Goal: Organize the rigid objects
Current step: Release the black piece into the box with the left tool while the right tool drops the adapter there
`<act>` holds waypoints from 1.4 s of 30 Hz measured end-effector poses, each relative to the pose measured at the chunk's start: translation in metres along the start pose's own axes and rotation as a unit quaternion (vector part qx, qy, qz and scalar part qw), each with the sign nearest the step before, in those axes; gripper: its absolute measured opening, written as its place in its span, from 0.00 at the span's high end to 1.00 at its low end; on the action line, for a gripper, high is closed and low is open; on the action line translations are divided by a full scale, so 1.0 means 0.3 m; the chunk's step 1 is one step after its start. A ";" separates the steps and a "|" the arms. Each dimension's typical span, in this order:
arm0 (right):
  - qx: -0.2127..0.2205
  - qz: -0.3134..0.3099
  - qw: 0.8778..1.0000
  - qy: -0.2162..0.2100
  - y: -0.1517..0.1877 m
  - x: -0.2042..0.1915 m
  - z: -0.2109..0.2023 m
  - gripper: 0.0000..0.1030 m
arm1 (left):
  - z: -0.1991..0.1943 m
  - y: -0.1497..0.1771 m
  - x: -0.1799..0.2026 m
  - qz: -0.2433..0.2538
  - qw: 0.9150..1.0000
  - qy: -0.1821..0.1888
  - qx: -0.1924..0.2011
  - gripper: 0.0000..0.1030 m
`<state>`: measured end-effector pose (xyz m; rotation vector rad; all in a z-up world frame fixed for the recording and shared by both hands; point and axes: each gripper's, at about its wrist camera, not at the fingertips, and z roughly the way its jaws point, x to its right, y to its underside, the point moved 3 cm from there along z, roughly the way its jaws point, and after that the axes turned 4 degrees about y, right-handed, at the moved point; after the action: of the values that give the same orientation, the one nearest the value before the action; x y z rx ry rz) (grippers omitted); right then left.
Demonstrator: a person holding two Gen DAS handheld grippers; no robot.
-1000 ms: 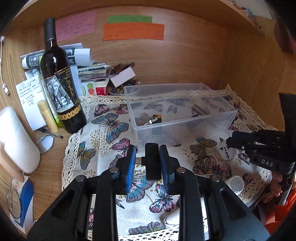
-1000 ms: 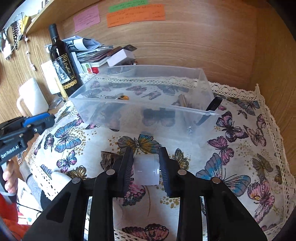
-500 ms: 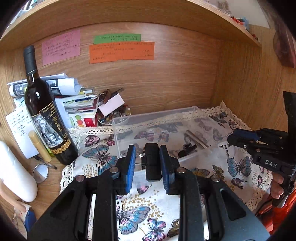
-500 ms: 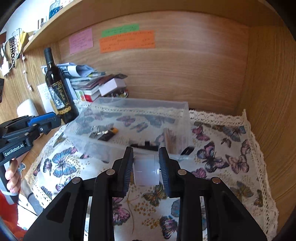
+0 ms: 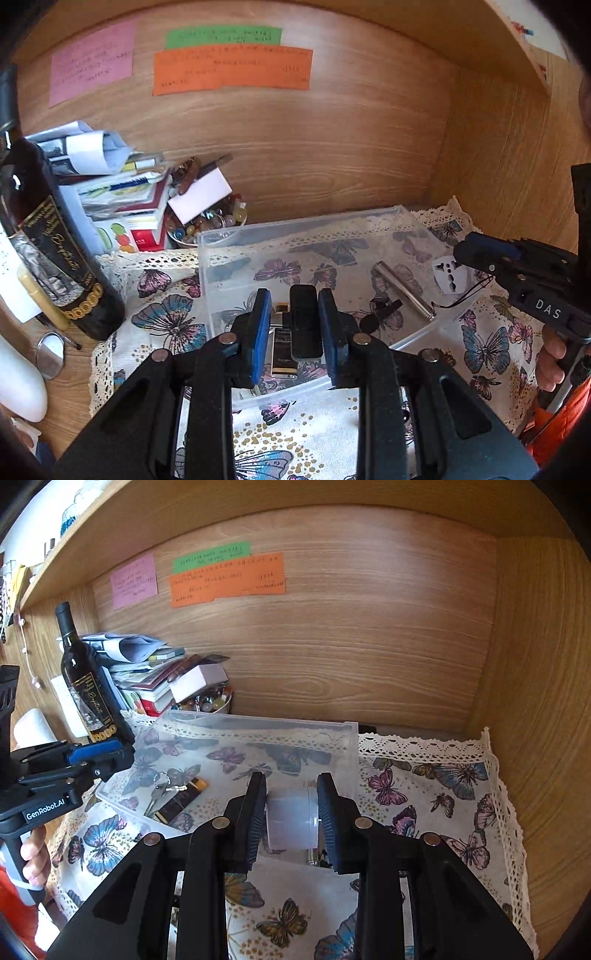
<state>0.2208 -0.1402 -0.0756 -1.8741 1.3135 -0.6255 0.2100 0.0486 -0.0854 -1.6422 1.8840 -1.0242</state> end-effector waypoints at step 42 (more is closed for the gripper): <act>-0.037 -0.052 0.996 -0.066 0.174 -0.148 -0.108 0.44 | -0.145 0.156 0.006 0.006 0.998 -0.059 -0.010 0.14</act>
<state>0.1514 -0.1185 -0.0968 -2.0184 1.1757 -0.5024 0.1472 0.0584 -0.0935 -1.6623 1.8301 -0.8851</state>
